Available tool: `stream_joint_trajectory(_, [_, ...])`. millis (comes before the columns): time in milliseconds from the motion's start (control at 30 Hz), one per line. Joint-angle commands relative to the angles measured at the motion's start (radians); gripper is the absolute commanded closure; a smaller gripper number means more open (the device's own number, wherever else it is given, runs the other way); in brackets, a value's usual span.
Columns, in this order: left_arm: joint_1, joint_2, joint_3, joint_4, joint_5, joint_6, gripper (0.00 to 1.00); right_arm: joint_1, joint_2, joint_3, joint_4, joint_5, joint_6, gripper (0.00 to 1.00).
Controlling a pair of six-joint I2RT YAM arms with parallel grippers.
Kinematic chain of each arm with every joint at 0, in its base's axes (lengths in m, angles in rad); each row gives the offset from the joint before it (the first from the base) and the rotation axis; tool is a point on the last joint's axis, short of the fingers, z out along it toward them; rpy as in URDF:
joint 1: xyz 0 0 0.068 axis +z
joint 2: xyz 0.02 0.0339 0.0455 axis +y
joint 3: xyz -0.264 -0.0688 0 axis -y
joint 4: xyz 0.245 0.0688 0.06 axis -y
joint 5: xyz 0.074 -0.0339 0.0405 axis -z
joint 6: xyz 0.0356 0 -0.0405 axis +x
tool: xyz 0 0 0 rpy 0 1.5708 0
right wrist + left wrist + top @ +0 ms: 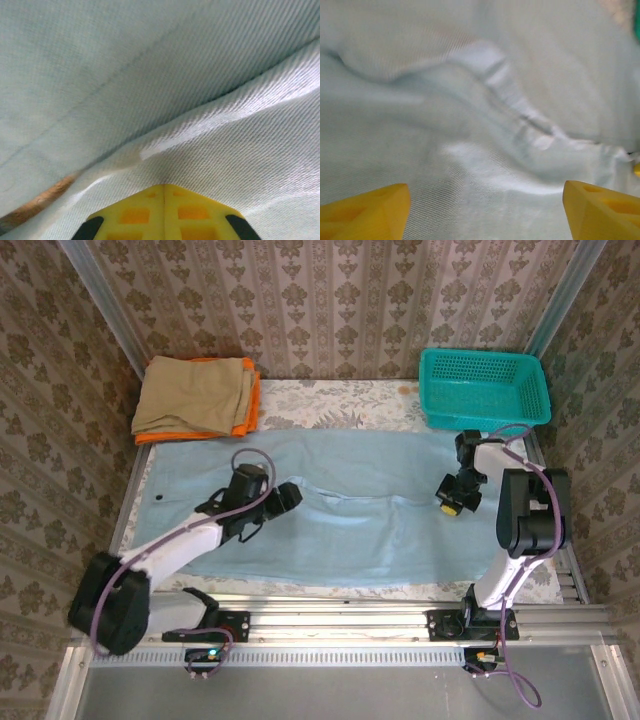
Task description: Fold and stack the trousers
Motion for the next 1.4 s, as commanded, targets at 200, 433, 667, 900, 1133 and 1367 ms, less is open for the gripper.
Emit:
stream_joint_trajectory(200, [0.599,-0.263,0.047,-0.414,-0.068,0.069,0.12,0.157,-0.107,0.115,-0.022,-0.040,-0.012,0.82])
stream_joint_trajectory(433, [1.021,-0.268,0.025,-0.512,-0.140,0.099,0.11,0.233,-0.093,0.134,-0.002,-0.120,0.005,0.82])
stream_joint_trajectory(667, [1.173,-0.251,-0.107,-0.431,-0.187,0.090,0.10,0.250,-0.093,0.128,-0.004,-0.143,-0.015,0.82])
stream_joint_trajectory(900, [1.251,-0.119,-0.098,-0.329,-0.264,0.099,0.12,0.270,-0.094,0.115,0.007,-0.157,-0.014,0.81])
stream_joint_trajectory(1133, [1.295,-0.002,-0.090,-0.232,-0.219,0.089,0.22,0.269,-0.110,0.108,0.001,-0.154,-0.017,0.80])
stream_joint_trajectory(1367, [1.311,0.042,-0.116,-0.150,-0.210,0.111,0.43,0.266,-0.134,0.099,-0.010,-0.153,-0.015,0.80])
